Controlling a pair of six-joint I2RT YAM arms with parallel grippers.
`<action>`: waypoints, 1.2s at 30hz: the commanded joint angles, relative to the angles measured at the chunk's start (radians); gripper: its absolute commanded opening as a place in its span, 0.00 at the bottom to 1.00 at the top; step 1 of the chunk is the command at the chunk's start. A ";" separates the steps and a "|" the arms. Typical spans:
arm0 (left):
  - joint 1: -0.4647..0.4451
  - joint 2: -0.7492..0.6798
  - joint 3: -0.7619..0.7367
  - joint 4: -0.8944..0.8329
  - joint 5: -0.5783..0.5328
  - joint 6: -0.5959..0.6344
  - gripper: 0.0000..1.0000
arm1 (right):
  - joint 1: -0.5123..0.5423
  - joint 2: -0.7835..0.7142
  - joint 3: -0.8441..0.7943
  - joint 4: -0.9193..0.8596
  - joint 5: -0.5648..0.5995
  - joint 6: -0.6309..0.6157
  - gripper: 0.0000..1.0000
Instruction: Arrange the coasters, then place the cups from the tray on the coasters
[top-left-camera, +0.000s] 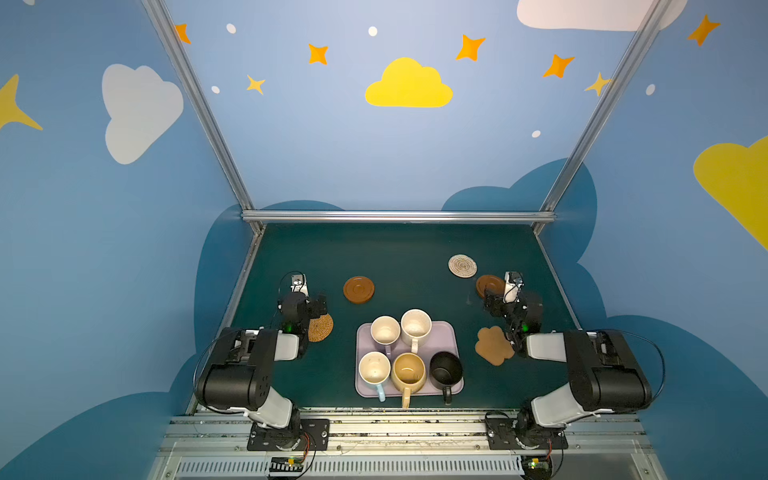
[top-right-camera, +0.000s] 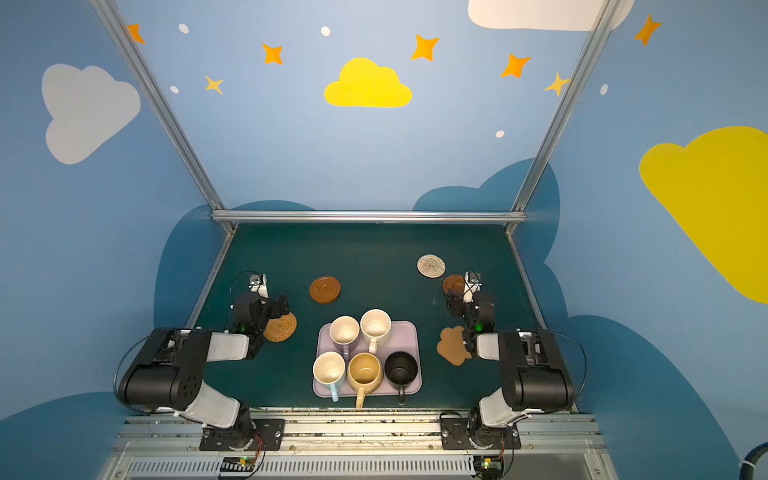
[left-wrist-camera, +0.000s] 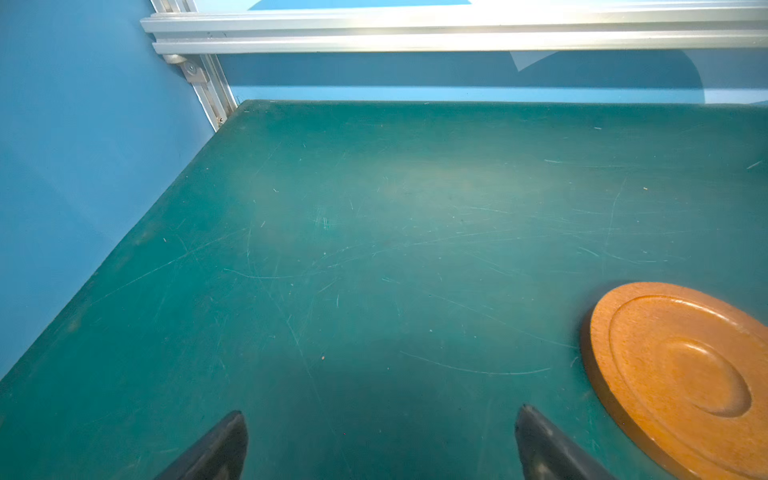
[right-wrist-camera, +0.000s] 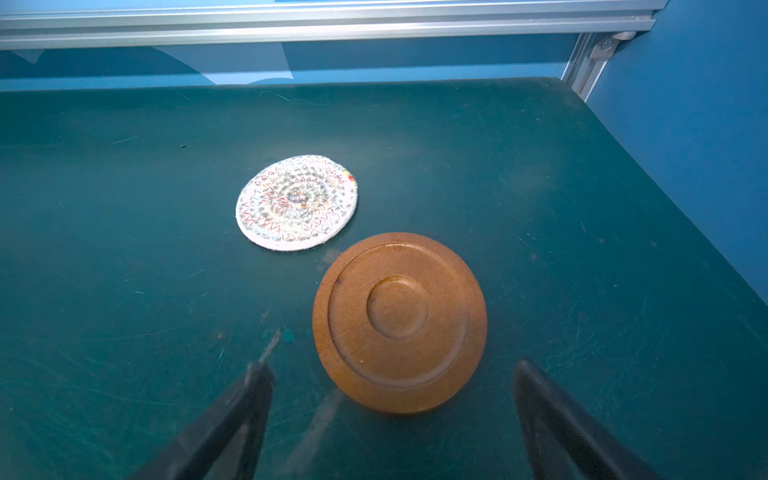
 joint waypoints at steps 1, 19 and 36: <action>0.003 -0.018 0.015 0.007 0.005 -0.003 1.00 | 0.002 -0.005 0.015 -0.009 -0.011 -0.005 0.90; 0.006 -0.019 0.015 0.005 0.010 -0.004 1.00 | -0.006 -0.005 0.016 -0.010 -0.022 -0.002 0.97; 0.005 -0.083 0.017 -0.053 -0.007 -0.004 1.00 | -0.008 -0.044 0.036 -0.072 -0.022 0.006 0.97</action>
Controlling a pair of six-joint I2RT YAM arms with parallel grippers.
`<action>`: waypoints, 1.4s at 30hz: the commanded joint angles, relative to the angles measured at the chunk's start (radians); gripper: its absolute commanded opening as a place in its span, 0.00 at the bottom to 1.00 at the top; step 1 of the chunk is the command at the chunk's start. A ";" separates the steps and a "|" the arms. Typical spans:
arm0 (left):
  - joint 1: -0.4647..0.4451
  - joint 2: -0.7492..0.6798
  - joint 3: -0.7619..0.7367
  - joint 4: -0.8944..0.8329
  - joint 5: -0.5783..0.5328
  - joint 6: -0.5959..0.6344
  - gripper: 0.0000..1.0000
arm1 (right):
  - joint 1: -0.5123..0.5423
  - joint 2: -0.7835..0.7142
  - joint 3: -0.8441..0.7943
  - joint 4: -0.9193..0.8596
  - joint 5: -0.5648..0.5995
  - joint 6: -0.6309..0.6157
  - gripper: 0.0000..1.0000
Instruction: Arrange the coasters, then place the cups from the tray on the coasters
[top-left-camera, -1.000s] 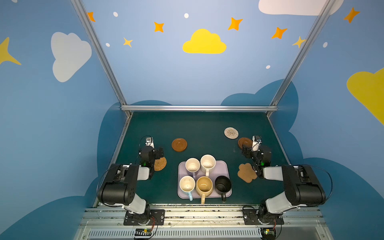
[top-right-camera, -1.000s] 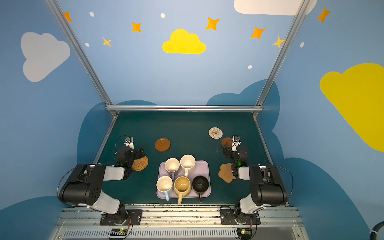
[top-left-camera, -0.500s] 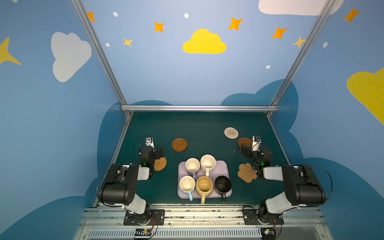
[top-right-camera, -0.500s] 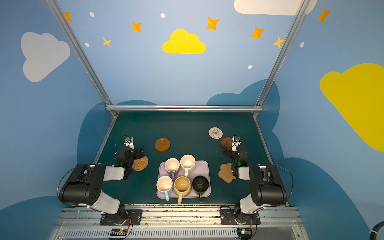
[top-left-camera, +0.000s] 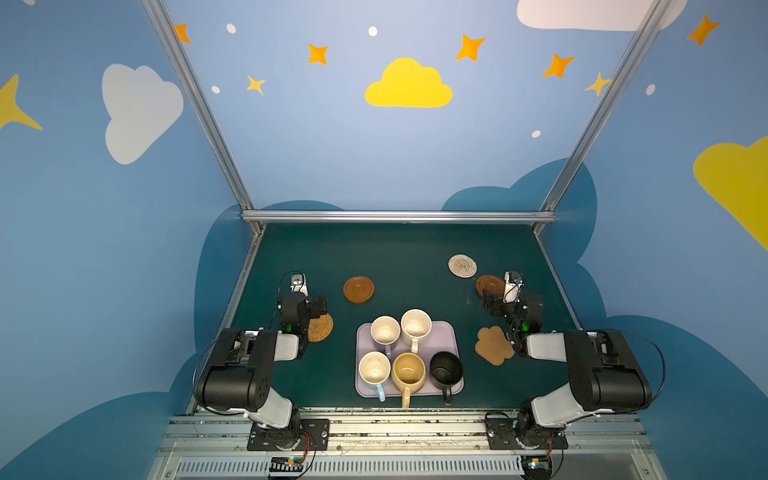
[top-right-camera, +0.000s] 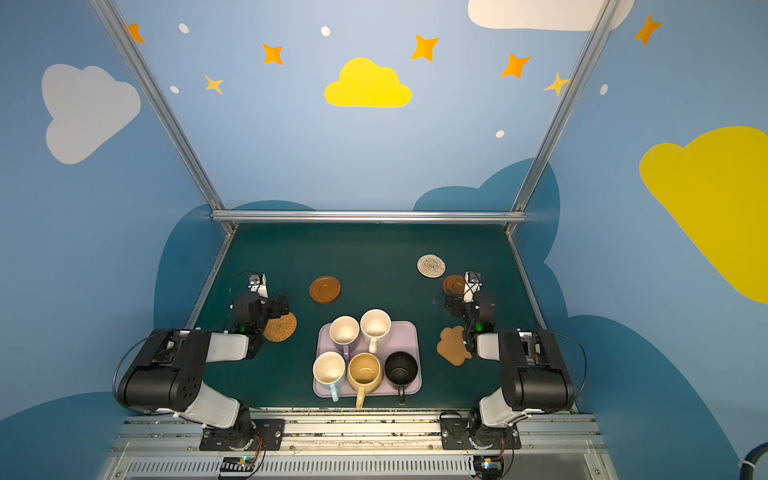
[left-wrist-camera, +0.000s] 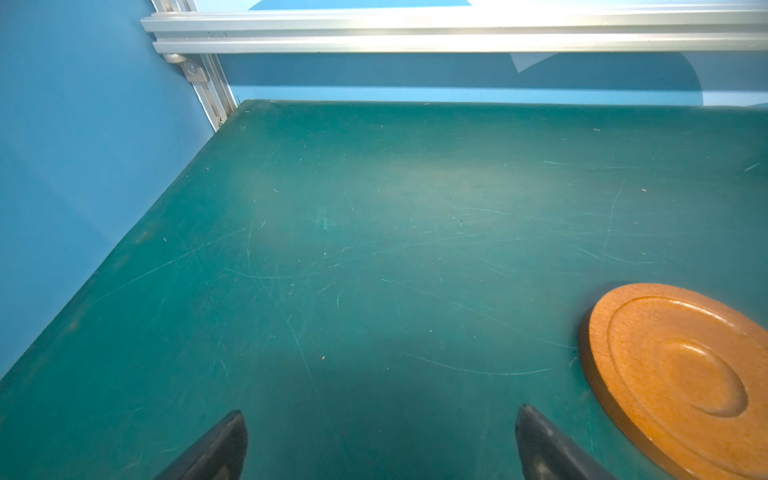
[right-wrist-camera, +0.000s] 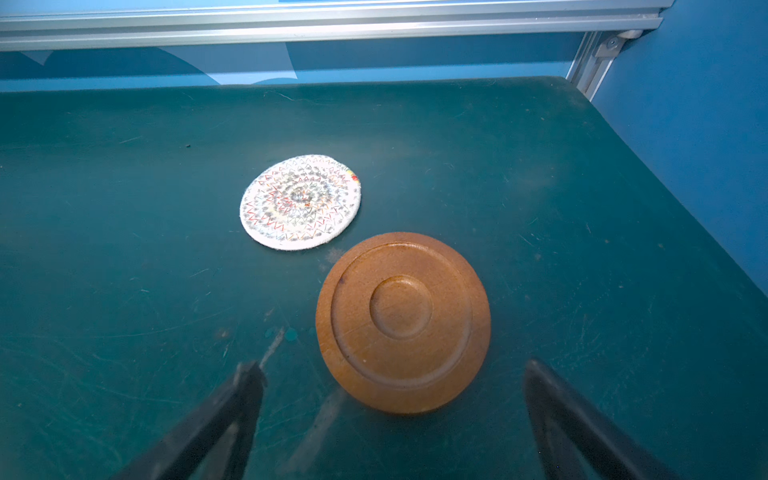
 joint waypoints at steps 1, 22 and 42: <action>0.003 -0.070 0.020 -0.049 -0.024 -0.005 1.00 | -0.004 -0.061 0.042 -0.092 -0.015 0.001 0.97; -0.093 -0.392 0.397 -1.041 0.114 -0.492 1.00 | 0.062 -0.287 0.472 -0.815 -0.167 0.211 0.97; -0.184 -0.052 0.426 -1.171 0.143 -0.655 0.88 | 0.359 -0.040 0.777 -0.959 -0.306 0.129 0.95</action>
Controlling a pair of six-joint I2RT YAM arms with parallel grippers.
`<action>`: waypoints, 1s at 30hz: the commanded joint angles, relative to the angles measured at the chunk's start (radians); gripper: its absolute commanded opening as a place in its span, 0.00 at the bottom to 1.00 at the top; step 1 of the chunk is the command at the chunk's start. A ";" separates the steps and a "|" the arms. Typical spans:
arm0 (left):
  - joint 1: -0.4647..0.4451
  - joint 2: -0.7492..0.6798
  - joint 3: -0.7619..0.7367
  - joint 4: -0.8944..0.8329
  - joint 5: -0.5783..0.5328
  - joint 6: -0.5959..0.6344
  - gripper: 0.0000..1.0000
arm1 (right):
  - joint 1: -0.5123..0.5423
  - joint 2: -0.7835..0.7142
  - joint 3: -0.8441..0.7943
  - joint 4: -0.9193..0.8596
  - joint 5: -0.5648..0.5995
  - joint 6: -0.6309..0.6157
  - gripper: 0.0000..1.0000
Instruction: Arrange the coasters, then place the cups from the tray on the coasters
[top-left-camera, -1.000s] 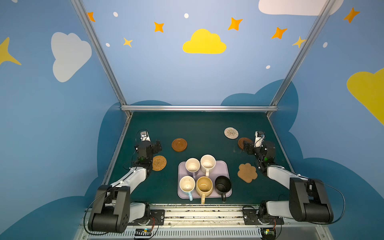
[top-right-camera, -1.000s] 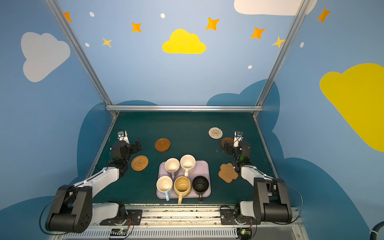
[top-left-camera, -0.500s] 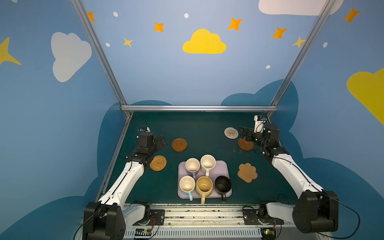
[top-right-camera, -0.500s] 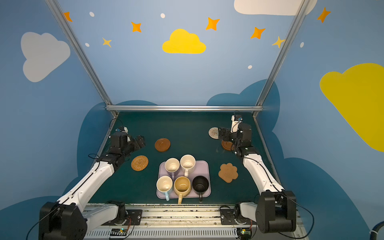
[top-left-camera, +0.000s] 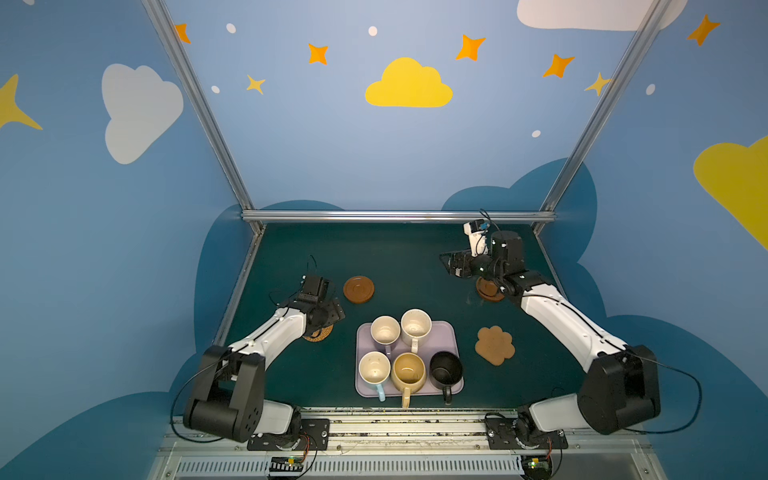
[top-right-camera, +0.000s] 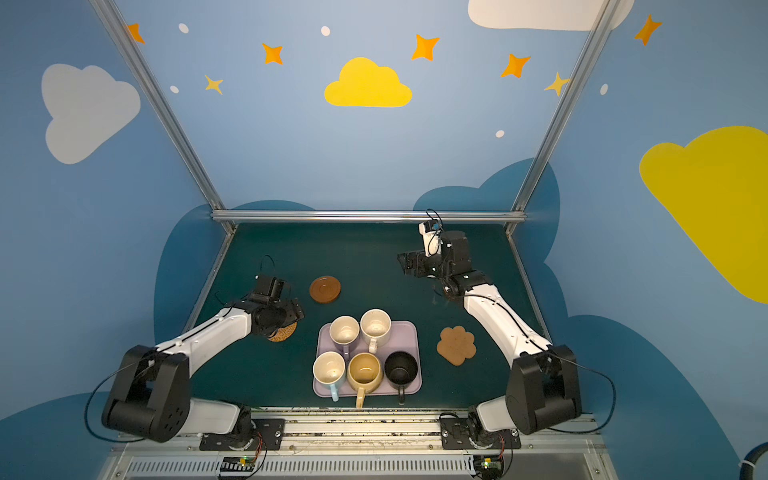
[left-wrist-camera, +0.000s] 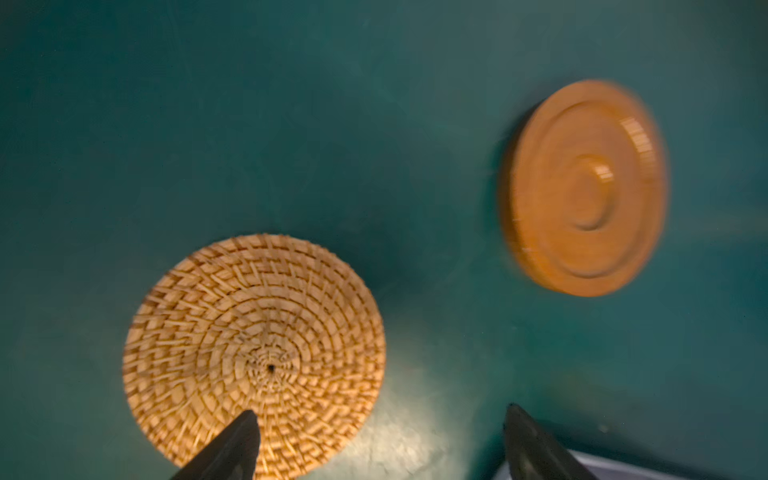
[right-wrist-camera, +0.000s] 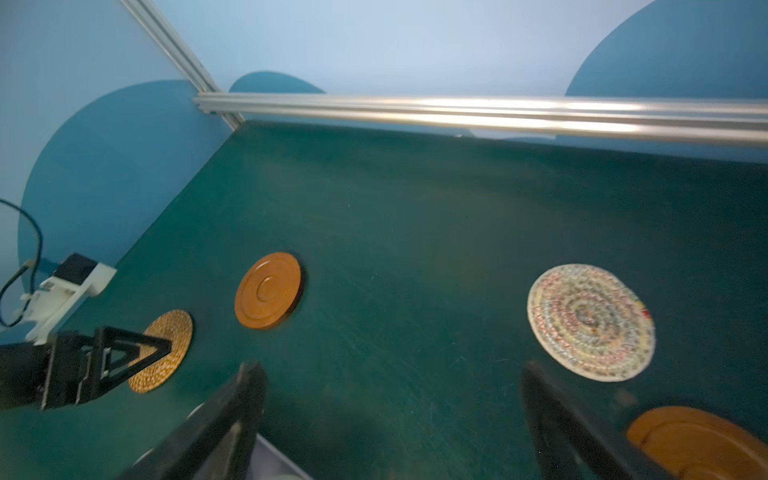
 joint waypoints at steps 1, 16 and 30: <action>-0.004 0.048 0.041 0.005 -0.006 -0.049 0.85 | 0.043 0.039 0.058 -0.056 -0.036 -0.030 0.95; -0.003 0.139 0.078 -0.059 -0.186 -0.094 0.71 | 0.079 0.131 0.146 -0.081 -0.062 -0.035 0.94; 0.016 0.314 0.159 0.004 -0.089 -0.069 0.64 | 0.083 0.180 0.175 -0.080 -0.063 -0.026 0.94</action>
